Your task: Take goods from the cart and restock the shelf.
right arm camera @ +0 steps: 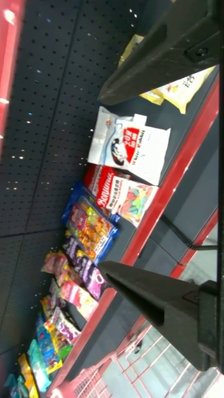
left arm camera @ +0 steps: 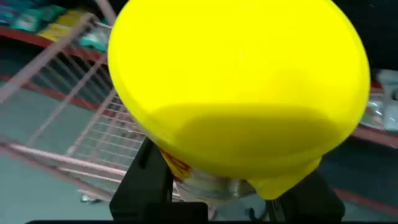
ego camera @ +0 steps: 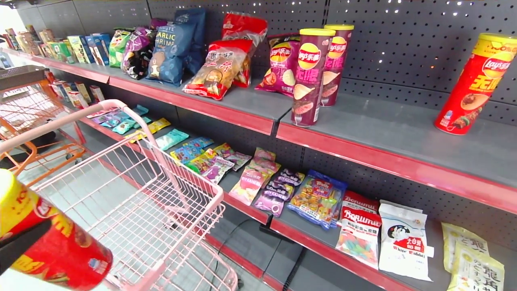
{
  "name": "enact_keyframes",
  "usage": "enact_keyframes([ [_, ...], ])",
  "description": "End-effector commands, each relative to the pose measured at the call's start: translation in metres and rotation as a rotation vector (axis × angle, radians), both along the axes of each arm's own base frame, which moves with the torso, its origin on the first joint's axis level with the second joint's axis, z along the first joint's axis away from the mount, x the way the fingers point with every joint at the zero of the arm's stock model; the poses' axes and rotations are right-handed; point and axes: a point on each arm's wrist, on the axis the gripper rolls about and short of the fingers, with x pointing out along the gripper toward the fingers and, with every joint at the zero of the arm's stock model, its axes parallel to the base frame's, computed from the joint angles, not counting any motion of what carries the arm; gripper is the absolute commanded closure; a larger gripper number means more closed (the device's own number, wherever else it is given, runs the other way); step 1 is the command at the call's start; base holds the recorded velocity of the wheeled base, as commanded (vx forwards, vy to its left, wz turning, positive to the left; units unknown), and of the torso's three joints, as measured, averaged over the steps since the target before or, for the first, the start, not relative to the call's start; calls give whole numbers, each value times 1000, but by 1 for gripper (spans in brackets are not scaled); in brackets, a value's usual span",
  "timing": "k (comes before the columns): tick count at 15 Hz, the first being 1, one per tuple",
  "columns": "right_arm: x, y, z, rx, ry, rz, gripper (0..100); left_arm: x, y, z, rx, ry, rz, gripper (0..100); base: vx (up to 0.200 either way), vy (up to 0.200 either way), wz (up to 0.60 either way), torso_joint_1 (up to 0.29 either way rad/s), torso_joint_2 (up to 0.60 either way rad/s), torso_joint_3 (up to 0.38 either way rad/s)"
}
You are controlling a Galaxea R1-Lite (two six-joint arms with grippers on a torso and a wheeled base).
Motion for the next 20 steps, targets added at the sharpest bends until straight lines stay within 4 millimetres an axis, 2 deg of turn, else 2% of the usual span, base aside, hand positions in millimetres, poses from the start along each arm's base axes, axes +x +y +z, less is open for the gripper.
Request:
enact_keyframes([
  [1, 0, 0, 0, 0, 1, 0, 0, -27, 0, 10, 26, -155, 96, 100, 0, 0, 0, 159, -491, -320],
  [6, 0, 0, 0, 0, 1, 0, 0, -28, 5, 14, 41, -186, 302, 100, 0, 0, 0, 210, -550, -342],
  [13, 0, 0, 0, 0, 1, 0, 0, -33, 5, 17, 48, -190, 301, 100, 0, 0, 0, 209, -505, -298],
  [20, 0, 0, 0, 1, 1, 2, 0, -26, 5, 16, 82, -157, 296, 100, 0, 0, -600, 22, -35, -21],
])
